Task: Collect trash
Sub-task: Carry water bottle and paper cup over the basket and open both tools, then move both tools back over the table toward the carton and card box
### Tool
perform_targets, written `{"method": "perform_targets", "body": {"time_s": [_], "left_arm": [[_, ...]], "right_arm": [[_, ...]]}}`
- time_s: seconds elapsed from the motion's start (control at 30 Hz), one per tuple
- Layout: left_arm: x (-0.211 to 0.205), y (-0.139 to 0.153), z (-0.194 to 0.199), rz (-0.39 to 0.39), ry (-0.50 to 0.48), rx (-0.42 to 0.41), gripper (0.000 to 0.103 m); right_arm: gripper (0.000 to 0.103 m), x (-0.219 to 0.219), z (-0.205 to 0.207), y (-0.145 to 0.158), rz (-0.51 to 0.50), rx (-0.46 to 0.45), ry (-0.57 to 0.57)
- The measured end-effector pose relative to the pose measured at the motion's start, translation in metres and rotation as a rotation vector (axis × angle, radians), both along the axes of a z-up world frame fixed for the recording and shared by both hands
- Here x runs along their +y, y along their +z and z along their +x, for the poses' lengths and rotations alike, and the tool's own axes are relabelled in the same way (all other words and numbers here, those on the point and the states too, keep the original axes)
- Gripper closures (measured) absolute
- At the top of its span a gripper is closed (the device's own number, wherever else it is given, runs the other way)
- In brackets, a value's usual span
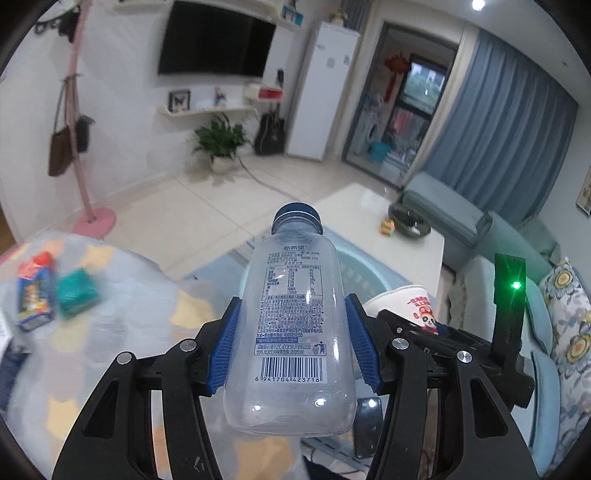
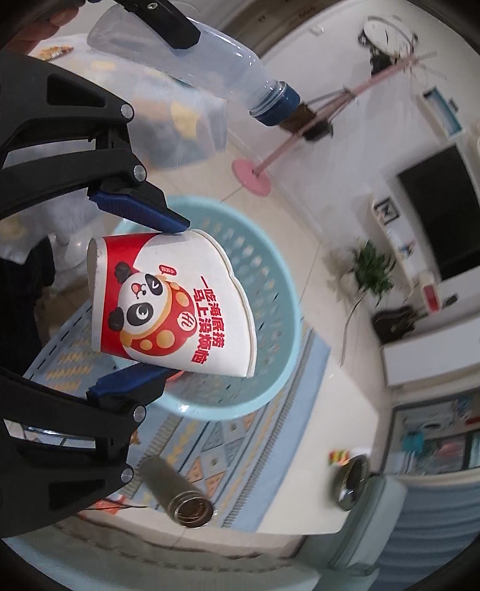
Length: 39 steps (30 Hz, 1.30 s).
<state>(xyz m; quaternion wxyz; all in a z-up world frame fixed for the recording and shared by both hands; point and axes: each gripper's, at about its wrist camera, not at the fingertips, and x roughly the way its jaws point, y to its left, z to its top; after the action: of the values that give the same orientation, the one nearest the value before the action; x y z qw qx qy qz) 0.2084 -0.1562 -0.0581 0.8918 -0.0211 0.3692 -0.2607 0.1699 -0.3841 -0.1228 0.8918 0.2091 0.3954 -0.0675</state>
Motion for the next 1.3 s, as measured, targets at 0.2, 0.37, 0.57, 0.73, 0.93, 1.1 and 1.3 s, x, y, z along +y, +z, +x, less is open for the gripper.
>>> {"method": "perform_targets", "body": {"time_s": [0.2,0.37,0.57,0.73,0.93,1.1,1.3], "left_arm": [[-0.031,-0.036,0.032,0.029,-0.03,0.101,0.049],[-0.04,-0.045,0.048,0.015,-0.024,0.142,0.048],[-0.031,-0.035,0.036,-0.003,-0.019,0.114,0.045],[-0.021,-0.021,0.02,-0.002,-0.01,0.07,0.045],[-0.004,-0.002,-0.008,-0.032,0.023,0.034,0.045],[0.027,0.014,-0.035,-0.045,0.068,-0.016,0.045],[0.078,0.033,-0.059,-0.053,0.155,-0.065,0.041]], "right_arm": [[0.038,-0.011,0.017,-0.028,0.011,0.078,-0.018],[0.038,-0.016,0.026,-0.033,0.016,0.093,-0.008],[0.036,-0.021,0.022,-0.027,0.018,0.07,-0.01],[0.036,-0.02,0.013,-0.016,0.029,0.042,-0.003],[0.036,0.0,0.0,0.009,0.008,-0.012,0.047],[0.036,0.031,-0.009,0.033,-0.03,-0.068,0.11],[0.036,0.079,-0.014,0.055,-0.078,-0.126,0.213]]}}
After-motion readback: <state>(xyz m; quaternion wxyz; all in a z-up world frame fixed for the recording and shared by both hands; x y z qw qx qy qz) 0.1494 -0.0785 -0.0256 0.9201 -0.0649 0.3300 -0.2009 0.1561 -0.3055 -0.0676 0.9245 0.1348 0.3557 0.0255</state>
